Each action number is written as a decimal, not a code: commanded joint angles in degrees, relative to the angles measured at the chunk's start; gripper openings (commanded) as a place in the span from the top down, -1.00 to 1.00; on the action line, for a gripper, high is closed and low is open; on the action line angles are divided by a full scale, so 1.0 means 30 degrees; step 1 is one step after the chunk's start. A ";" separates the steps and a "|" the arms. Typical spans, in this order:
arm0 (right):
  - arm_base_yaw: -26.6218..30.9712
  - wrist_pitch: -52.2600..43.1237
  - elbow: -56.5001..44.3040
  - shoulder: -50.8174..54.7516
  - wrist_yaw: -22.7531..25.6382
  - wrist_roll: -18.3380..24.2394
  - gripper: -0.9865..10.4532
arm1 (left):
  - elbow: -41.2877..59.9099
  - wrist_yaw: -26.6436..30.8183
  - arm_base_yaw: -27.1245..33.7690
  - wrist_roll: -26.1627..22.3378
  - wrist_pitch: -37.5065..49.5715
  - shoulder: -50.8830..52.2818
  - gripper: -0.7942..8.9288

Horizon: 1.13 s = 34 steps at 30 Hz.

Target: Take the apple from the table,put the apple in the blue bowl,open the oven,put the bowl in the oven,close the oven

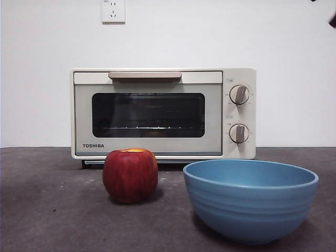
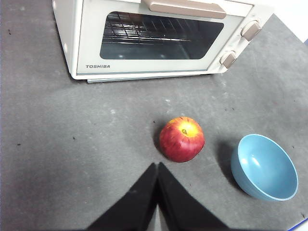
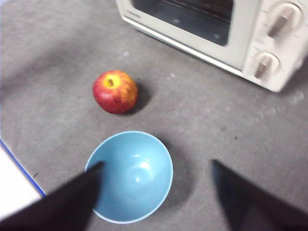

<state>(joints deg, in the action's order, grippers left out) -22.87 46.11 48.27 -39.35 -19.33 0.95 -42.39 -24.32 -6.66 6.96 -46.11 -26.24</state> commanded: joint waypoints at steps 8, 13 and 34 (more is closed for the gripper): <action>-0.0597 -0.1035 0.0313 -0.2222 -0.0073 -0.0911 0.00 | -0.0386 -0.0029 -0.0036 -0.0131 0.0291 -0.0102 0.82; -0.2178 -0.3016 0.0466 -0.4269 -0.0044 -0.1931 0.00 | -0.0386 -0.0029 -0.0044 -0.0095 0.0342 -0.0102 0.82; -0.7650 -0.6681 0.8451 -2.0312 0.2463 -0.2368 0.00 | -0.0386 -0.0036 -0.0044 -0.0095 0.0342 -0.0102 0.82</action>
<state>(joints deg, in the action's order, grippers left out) -45.19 26.39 72.29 -99.18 -12.08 -5.50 -42.39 -24.29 -6.66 6.96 -45.67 -26.24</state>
